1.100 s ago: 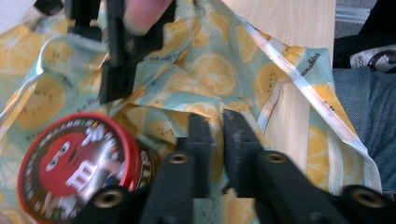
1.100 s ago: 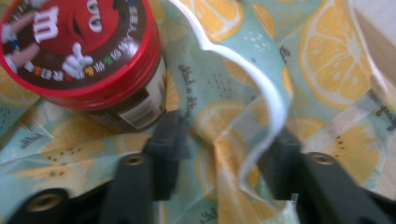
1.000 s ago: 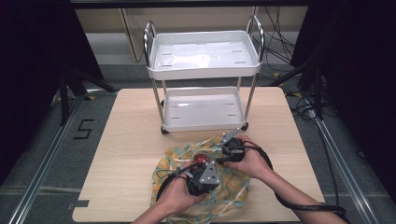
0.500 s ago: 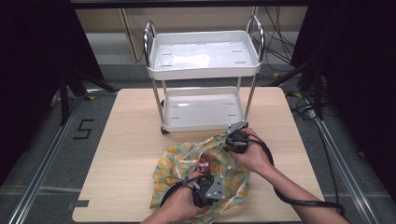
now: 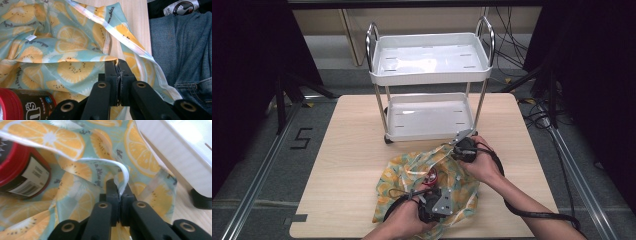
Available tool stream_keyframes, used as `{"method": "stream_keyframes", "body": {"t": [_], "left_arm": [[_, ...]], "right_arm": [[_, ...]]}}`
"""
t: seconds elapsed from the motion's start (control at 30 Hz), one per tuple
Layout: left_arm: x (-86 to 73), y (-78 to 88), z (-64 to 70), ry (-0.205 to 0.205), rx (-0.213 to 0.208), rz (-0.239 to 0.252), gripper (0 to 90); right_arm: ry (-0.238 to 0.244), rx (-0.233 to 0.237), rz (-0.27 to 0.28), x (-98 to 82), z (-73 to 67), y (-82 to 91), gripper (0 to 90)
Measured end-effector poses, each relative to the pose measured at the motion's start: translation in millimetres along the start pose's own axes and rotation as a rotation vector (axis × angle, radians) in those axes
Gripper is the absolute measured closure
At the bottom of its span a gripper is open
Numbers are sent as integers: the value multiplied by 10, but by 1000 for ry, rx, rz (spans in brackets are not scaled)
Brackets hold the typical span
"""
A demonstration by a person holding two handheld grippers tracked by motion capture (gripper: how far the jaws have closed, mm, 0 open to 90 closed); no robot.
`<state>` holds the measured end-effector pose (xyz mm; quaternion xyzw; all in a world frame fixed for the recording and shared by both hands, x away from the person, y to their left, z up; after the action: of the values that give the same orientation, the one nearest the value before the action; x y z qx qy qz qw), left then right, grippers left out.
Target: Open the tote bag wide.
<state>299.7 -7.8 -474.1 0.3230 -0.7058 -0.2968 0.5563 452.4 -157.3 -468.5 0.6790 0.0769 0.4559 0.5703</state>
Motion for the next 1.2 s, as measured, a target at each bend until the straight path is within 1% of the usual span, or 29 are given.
{"method": "stream_keyframes", "body": {"t": [0.03, 0.07, 0.1, 0.13, 0.2, 0.23, 0.27, 0.3, 0.33, 0.4, 0.43, 0.5, 0.53, 0.6, 0.63, 0.67, 0.7, 0.73, 0.8, 0.83, 0.9, 0.93, 0.97, 1.0, 1.03, 1.1, 1.13, 1.17, 1.2], "left_arm": [[-1, -5, 0, 2, 3, 2, 864], [-1, -6, -2, 2, 4, 1, 861], [-2, -6, -3, 3, 4, 1, 857], [-1, -5, -3, 11, 4, 3, 853], [1, 2, -12, 8, 8, 5, 836], [2, 9, -19, 10, 11, 5, 829], [3, 13, -24, 9, 14, 3, 818], [3, 16, -26, 17, 10, 4, 810], [3, 19, -30, 19, 17, 7, 800], [0, 26, -38, 15, 24, 5, 784], [-2, 26, -40, 16, 27, 3, 777], [-4, 28, -44, 23, 7, -3, 765], [-5, 28, -44, 25, 8, -4, 753], [-6, 26, -40, 24, 12, -5, 741], [-6, 29, -44, 22, 15, -5, 728], [-8, 22, -40, 27, 35, 4, 706], [-10, 25, -45, 36, 37, 9, 672], [-7, 38, -52, 45, 39, 15, 621], [-3, 84, -71, 62, 43, 16, 520], [3, 114, -71, 78, 48, 36, 492], [4, 229, -96, 85, 65, 54, 429], [-2, 283, -117, 73, 65, 48, 413], [-6, 359, -132, 81, 77, 63, 403], [-7, 399, -131, 108, 87, 85, 393], [-17, 465, -155, 105, 94, 97, 392], [-36, 583, -187, 131, 109, 133, 382], [-51, 642, -211, 138, 110, 144, 380], [-65, 688, -228, 160, 117, 167, 379], [-86, 736, -250, 166, 118, 176, 377]], "right_arm": [[-23, -7, -5, -3, -28, 11, 863], [-9, 3, 17, -2, -21, 20, 846], [13, -10, 25, 0, -2, 42, 818], [7, 9, 41, 4, -22, 51, 775], [10, 17, 82, 13, -41, 94, 731], [-7, 19, 77, 10, -54, 118, 705], [-10, 39, 91, 11, -82, 148, 660], [-36, 15, 97, 17, -94, 162, 650], [-24, 50, 95, 10, -105, 208, 642], [-9, 51, 120, 9, -96, 245, 610], [-43, 52, 124, 5, -124, 272, 605], [-27, 54, 122, 3, -116, 311, 594], [-44, 64, 138, 5, -140, 312, 589], [-52, 70, 134, 3, -143, 347, 586], [-60, 77, 144, 6, -153, 369, 593], [-70, 97, 150, 7, -174, 400, 608], [-55, 111, 157, 13, -174, 429, 631], [-43, 123, 194, 20, -195, 460, 687], [-43, 149, 198, 16, -237, 541, 778], [-46, 146, 179, 7, -246, 581, 803], [-29, 182, 167, -18, -306, 635, 850], [-40, 193, 165, -36, -346, 646, 860], [-37, 218, 162, -45, -386, 650, 864], [-27, 242, 143, -62, -417, 665, 866], [-21, 253, 158, -68, -441, 658, 867], [-25, 274, 142, -92, -519, 653, 867], [-7, 279, 137, -95, -528, 646, 867], [-24, 286, 135, -104, -554, 635, 867], [-21, 284, 129, -105, -555, 632, 866]]}}
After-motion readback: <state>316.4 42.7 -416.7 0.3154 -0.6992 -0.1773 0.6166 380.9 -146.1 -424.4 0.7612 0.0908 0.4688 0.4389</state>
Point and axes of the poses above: each handheld gripper's, and its own axes: y roughly backward along the jaws, x roughly out of its top, z roughly to its right, the point moved 2 cm from there along -y, roughly forward along the jaws, and after that the axes turned 10 degrees about -y, right-handed, at the moved point
